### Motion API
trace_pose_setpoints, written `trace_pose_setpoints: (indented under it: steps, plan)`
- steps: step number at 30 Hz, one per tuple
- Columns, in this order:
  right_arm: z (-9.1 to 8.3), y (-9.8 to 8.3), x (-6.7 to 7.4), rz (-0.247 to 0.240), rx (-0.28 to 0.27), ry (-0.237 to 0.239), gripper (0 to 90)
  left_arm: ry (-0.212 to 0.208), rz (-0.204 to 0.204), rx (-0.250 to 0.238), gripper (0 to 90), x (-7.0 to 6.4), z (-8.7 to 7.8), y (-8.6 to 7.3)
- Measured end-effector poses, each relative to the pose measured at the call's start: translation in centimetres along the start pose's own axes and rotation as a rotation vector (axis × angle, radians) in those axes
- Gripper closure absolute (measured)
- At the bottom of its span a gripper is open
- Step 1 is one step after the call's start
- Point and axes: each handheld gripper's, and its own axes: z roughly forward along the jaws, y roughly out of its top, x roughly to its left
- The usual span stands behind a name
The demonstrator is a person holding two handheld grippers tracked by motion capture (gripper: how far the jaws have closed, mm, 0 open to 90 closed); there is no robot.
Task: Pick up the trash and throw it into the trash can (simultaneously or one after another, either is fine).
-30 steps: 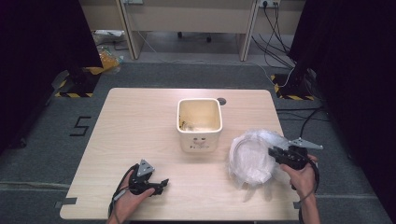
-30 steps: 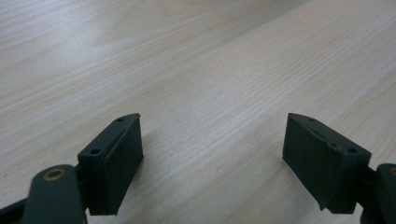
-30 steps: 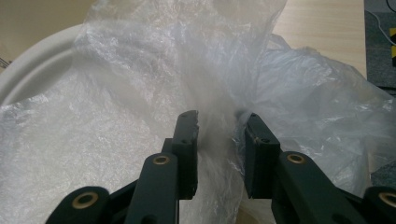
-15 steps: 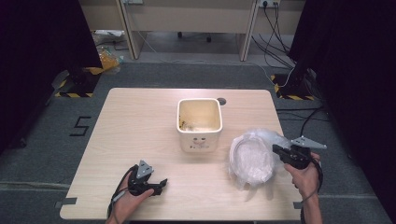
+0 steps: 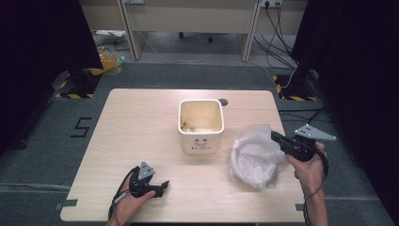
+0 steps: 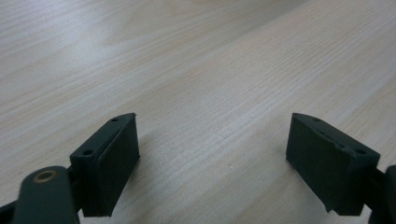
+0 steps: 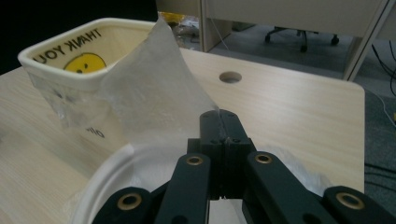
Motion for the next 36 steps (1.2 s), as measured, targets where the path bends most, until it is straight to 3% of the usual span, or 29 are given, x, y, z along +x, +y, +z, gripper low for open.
trace_pose_setpoints:
  steps: [2, 5, 7, 23, 29, 36]
  plan:
    - [0.0, 0.6, 0.2, -0.008, -0.007, 0.003, 89.9, 0.000, 0.001, 0.000, 16.4, 0.0, 0.0, 0.0]
    - [0.5, 3.2, 0.9, -0.023, -0.034, 0.029, 89.9, 0.000, 0.001, 0.001, 16.4, 0.0, 0.0, 0.0]
    - [0.6, 3.6, 1.0, -0.028, -0.037, 0.031, 89.9, 0.000, 0.001, 0.001, 16.4, 0.0, 0.0, 0.0]
    - [4.4, 11.8, 4.3, -0.092, -0.062, 0.116, 89.9, -0.001, 0.001, 0.002, 16.0, 0.0, 0.0, 0.0]
    - [6.4, 13.5, 6.0, -0.111, -0.054, 0.152, 89.9, -0.002, 0.002, 0.005, 15.9, 0.0, 0.0, 0.0]
    - [10.3, 14.6, 8.2, -0.123, -0.022, 0.189, 89.9, 0.000, 0.003, 0.003, 15.9, 0.0, 0.0, 0.0]
